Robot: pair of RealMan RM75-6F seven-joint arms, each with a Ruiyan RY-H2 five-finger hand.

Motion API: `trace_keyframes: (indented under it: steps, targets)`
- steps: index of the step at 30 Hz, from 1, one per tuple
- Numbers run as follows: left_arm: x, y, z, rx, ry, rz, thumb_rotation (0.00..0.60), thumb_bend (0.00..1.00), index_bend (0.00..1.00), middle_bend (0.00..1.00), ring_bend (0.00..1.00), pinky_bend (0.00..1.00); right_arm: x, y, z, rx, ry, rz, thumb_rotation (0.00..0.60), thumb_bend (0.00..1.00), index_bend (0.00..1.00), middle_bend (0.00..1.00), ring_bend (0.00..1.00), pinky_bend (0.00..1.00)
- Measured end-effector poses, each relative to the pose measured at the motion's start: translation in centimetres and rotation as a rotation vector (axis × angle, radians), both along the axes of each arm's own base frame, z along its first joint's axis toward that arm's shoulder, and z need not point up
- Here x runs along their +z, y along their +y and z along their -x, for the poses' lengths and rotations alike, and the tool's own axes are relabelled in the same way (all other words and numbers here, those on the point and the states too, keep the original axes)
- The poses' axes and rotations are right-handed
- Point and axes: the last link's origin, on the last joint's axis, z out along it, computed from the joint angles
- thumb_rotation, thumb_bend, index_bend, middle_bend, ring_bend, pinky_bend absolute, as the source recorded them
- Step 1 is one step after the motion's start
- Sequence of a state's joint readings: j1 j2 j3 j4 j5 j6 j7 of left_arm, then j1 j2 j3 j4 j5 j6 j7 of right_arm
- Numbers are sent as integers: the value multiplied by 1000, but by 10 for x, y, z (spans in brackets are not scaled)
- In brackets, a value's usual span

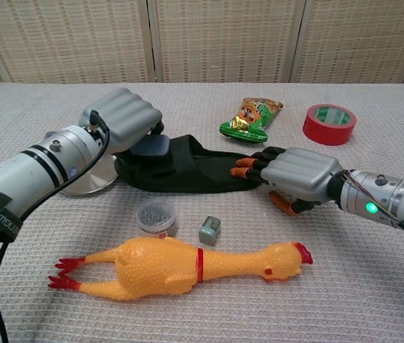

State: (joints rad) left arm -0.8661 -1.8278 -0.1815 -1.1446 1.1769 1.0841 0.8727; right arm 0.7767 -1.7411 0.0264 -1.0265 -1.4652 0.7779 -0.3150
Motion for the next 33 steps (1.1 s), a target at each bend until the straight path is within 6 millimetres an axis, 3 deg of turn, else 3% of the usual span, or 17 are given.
trace_keyframes:
  steps: [13,19,25,30,33]
  targets:
    - [11,3,20,46,27,-15,600,448,663,731,732,1000,2,-1,-1,-2,-6,5,600,697,133,0,0,7]
    - [23,4,43,99,29,-28,600,446,663,731,731,1000,6,-2,-2,4,-17,17,600,697,111,0,0,7]
    - [34,5,74,187,13,-38,600,449,663,731,731,1000,16,0,-5,22,-37,29,600,690,5,0,0,6]
    - [33,3,92,229,18,-25,600,448,661,730,731,1000,30,1,-12,39,-73,44,600,516,0,0,0,0]
    - [28,1,94,225,31,-11,600,449,661,730,732,1000,41,1,-19,45,-108,60,600,475,0,0,0,0]
